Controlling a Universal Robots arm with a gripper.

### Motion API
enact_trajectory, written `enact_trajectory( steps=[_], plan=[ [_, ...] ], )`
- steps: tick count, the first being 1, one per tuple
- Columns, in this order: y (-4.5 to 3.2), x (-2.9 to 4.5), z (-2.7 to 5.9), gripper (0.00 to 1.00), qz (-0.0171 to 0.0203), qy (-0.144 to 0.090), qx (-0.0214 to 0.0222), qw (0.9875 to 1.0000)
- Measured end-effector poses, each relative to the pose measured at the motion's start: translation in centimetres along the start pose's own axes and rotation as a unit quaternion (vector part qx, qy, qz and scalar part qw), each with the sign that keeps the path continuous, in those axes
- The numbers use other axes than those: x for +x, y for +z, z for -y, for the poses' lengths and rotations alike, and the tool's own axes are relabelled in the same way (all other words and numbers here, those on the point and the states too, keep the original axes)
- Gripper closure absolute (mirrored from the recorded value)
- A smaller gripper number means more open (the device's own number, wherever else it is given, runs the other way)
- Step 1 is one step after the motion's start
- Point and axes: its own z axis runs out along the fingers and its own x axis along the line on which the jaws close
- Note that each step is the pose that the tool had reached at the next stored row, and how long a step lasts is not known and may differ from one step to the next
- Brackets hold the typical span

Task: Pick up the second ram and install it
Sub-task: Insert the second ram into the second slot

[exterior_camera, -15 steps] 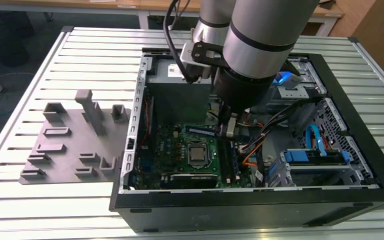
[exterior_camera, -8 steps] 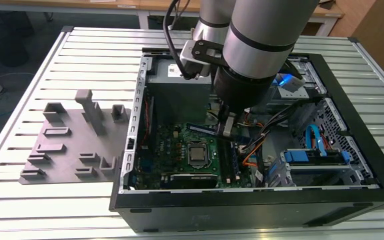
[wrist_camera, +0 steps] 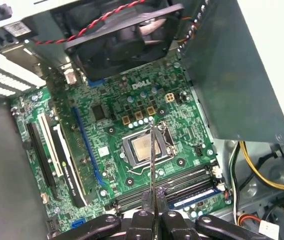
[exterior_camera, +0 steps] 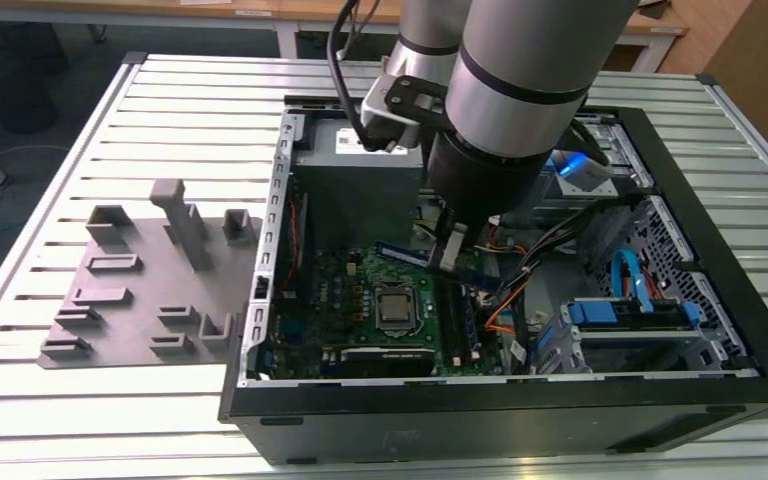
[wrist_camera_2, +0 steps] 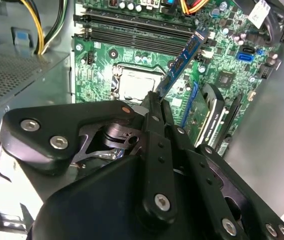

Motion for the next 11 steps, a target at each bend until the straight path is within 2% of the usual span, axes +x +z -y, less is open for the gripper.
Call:
enact_trajectory(
  steps=[5,11],
  plan=[
    [0.00,0.00,0.00,0.89,0.0020,0.029,0.0009,0.9996],
    [0.00,0.00,0.00,0.89,0.0042,0.060,0.0019,0.9982]
  ],
)
